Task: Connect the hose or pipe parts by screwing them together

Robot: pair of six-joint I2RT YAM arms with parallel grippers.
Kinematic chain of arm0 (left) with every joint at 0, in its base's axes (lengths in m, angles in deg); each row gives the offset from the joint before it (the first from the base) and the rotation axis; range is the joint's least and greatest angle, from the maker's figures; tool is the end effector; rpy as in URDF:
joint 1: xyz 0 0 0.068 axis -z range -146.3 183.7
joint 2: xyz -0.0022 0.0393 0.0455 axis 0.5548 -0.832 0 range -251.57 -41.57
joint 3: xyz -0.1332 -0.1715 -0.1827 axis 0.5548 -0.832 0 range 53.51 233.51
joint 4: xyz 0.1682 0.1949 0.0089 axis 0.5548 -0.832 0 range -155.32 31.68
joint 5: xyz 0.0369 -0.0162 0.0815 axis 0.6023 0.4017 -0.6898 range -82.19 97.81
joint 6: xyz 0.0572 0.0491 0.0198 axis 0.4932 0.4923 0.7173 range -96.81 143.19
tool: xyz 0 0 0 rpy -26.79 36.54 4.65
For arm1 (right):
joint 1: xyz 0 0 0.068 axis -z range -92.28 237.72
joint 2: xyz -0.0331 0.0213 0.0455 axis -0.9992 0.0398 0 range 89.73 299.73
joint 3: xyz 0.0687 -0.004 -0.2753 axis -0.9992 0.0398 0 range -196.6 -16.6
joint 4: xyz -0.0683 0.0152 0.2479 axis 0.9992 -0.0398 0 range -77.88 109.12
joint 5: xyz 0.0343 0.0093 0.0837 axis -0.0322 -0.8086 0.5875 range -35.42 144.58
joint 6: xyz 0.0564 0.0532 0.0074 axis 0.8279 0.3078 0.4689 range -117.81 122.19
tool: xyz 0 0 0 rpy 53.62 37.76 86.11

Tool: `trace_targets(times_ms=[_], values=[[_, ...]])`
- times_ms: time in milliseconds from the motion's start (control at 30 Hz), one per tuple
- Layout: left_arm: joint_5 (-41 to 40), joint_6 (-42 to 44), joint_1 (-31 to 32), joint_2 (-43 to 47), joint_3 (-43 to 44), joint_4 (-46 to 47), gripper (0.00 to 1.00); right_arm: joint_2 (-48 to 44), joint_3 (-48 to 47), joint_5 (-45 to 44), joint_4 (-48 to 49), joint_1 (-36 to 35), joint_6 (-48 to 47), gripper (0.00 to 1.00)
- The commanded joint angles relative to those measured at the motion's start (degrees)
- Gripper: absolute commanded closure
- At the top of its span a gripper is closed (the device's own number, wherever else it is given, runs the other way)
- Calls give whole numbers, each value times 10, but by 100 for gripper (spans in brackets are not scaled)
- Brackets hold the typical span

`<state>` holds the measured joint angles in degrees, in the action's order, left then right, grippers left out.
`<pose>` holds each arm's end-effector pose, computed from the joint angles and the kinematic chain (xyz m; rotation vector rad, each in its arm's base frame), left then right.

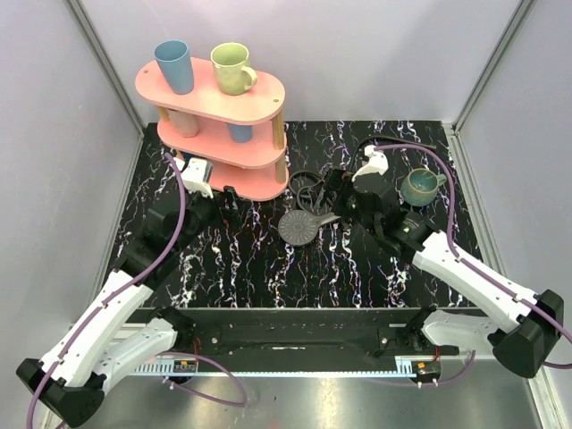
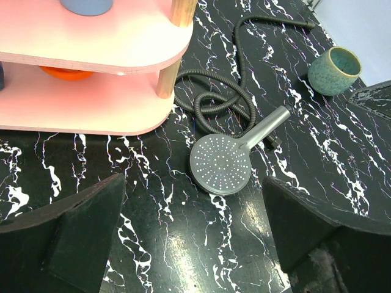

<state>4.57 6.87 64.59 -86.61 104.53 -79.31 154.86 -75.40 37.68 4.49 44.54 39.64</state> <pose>0.1688 -0.0965 0.3567 0.1963 1.8543 -0.5243 0.2165 0.1766 0.3472 0.1024 1.9734 0.6521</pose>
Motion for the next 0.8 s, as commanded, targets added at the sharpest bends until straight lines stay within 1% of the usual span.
trace_targets(times_ms=[0,167,233,300,333,400,433,467,533,700,767], values=[[-16,8,1,11,17,19,1,0,2,-28,16,-3,6,0],[-17,8,0,7,17,19,1,2,-4,-130,-16,-3,15,0],[-17,8,0,6,16,19,1,17,-8,-159,-36,0,-2,3],[-18,6,0,0,14,21,1,46,-31,-174,-64,13,-14,6],[-18,5,0,-2,14,22,1,54,-38,-169,-80,24,-17,7],[-13,5,0,-12,22,15,1,78,-42,-130,-84,70,-18,6],[-12,7,0,-15,27,9,1,87,-43,-69,-81,89,-18,7],[-12,8,0,-15,30,0,1,96,-43,-40,-79,126,-16,7],[-20,10,0,-10,32,-5,1,123,-44,11,-68,150,-19,7],[-29,10,0,7,21,9,1,191,-65,28,-65,193,-29,4],[-19,8,0,7,21,9,1,202,-64,54,-55,206,-32,4]])
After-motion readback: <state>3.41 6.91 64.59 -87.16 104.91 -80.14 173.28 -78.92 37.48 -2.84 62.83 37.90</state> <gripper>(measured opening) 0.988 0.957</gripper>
